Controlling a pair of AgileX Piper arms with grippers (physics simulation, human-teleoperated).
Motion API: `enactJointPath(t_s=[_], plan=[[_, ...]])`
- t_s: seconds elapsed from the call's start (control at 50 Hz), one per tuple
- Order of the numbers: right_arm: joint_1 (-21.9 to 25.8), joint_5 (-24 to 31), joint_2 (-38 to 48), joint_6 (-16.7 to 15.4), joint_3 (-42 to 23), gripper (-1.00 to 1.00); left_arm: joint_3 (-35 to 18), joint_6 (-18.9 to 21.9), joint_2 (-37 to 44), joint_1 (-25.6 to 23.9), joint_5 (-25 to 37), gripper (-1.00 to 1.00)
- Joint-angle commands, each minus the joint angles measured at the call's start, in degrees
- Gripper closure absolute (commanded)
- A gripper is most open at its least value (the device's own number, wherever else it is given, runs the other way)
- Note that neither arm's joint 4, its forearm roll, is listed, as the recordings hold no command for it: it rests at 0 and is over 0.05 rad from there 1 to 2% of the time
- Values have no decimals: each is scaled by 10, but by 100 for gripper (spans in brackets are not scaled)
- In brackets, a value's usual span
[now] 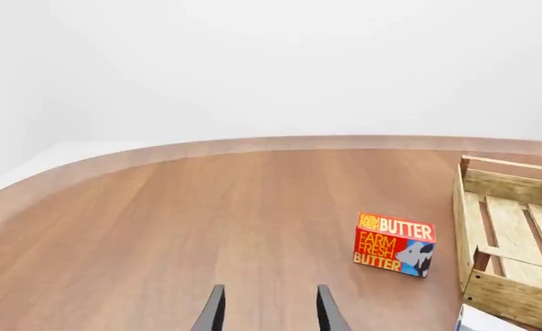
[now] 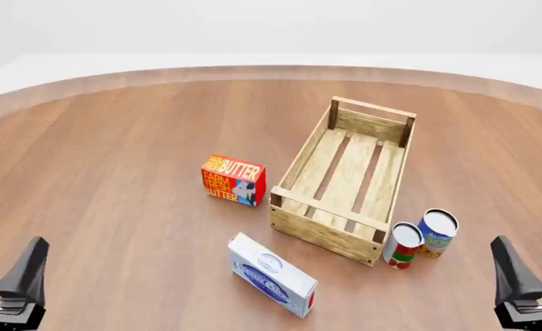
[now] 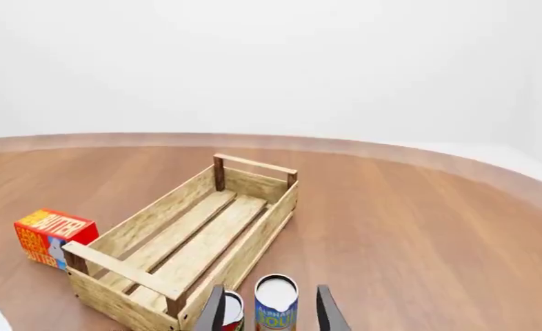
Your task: Pick up the ketchup, and put it in the wooden tray.
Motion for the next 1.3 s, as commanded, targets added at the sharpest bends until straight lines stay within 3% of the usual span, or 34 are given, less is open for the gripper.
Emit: enactJointPath(t_s=[0.02,0.16,0.24,0.3,0.36,0.48,0.56,0.88,1.06,1.3], plan=[[13,-36,46,-18,0,-100,-1,0,3,0,-1,-100],[23,-5,8,-27,-1,-100,-1,0,3,0,-1,-100],[40,-59,100,-28,-2,-100,-1,0,3,0,-1,-100],[70,-73,145,-80,-13,-100,-1,0,3,0,-1,-100],[107,-57,167,-87,-34,-100,-1,0,3,0,-1,-100],[169,-32,216,-78,-72,-100,-1,0,3,0,-1,-100],[206,-46,268,-68,-82,-100,-1,0,3,0,-1,-100],[320,-19,380,-59,-179,-100,-1,0,3,0,-1,-100],[397,-48,495,-44,-230,-100,-1,0,3,0,-1,-100],[466,-85,582,-38,-266,-100,-1,0,3,0,-1,-100]])
